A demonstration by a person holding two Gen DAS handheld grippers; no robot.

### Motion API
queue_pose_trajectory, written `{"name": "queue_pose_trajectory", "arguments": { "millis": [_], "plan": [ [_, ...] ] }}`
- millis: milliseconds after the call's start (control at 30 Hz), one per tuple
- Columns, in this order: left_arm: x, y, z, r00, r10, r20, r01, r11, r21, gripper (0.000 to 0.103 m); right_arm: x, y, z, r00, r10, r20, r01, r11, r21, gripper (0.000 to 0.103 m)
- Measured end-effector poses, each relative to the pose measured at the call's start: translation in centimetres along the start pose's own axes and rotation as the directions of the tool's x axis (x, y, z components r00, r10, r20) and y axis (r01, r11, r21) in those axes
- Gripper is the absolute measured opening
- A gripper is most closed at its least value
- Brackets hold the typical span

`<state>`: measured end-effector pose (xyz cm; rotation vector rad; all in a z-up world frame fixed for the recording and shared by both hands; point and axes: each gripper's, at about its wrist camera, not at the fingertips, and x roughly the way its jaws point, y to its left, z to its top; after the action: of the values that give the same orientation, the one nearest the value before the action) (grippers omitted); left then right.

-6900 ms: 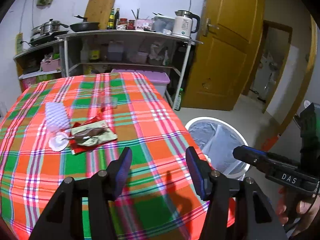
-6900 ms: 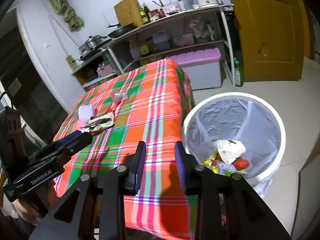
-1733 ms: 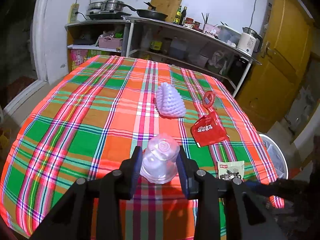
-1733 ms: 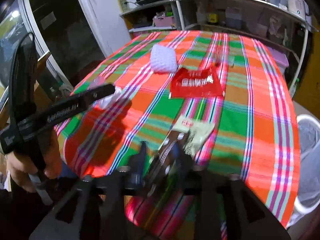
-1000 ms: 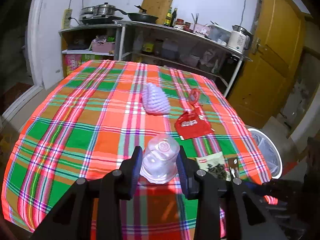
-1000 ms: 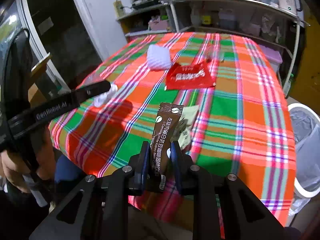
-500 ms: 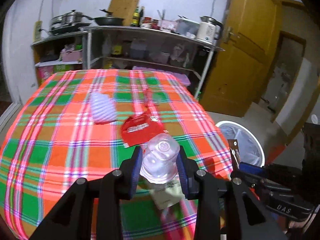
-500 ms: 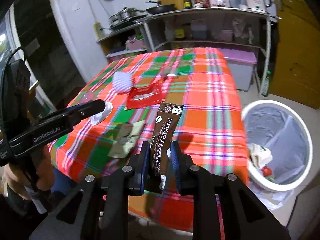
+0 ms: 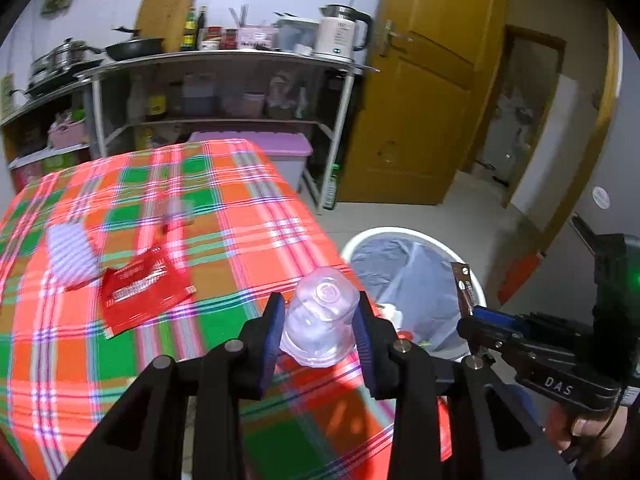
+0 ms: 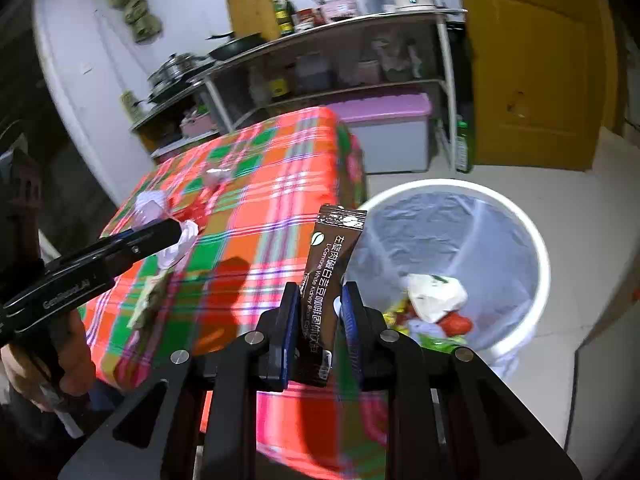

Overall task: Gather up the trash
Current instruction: 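Carry the coffee packet and clear cup over the trash bin with both tools, then open both tools to drop the coffee packet and clear cup into the bin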

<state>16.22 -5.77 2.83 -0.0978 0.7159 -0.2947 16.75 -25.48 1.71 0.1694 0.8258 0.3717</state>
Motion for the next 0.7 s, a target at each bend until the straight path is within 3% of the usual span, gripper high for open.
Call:
{"name": "queue_pose_trajectory", "arguments": {
  "millis": [333,700],
  "plan": [
    [4.0,-4.7,1.0,0.996,-0.079,-0.049,0.082,0.995,0.055,0.036,0.5,-5.2,-0.3,0.999,-0.043,-0.012,0.044,0.995,0.087,0.023],
    [9.1,-6.6,0.9,0.984,-0.121,-0.134,0.129,0.991,0.048,0.036,2.2,-8.8,-0.8,0.995,-0.076,-0.060,0.084,0.986,0.141,0.023]
  ]
}}
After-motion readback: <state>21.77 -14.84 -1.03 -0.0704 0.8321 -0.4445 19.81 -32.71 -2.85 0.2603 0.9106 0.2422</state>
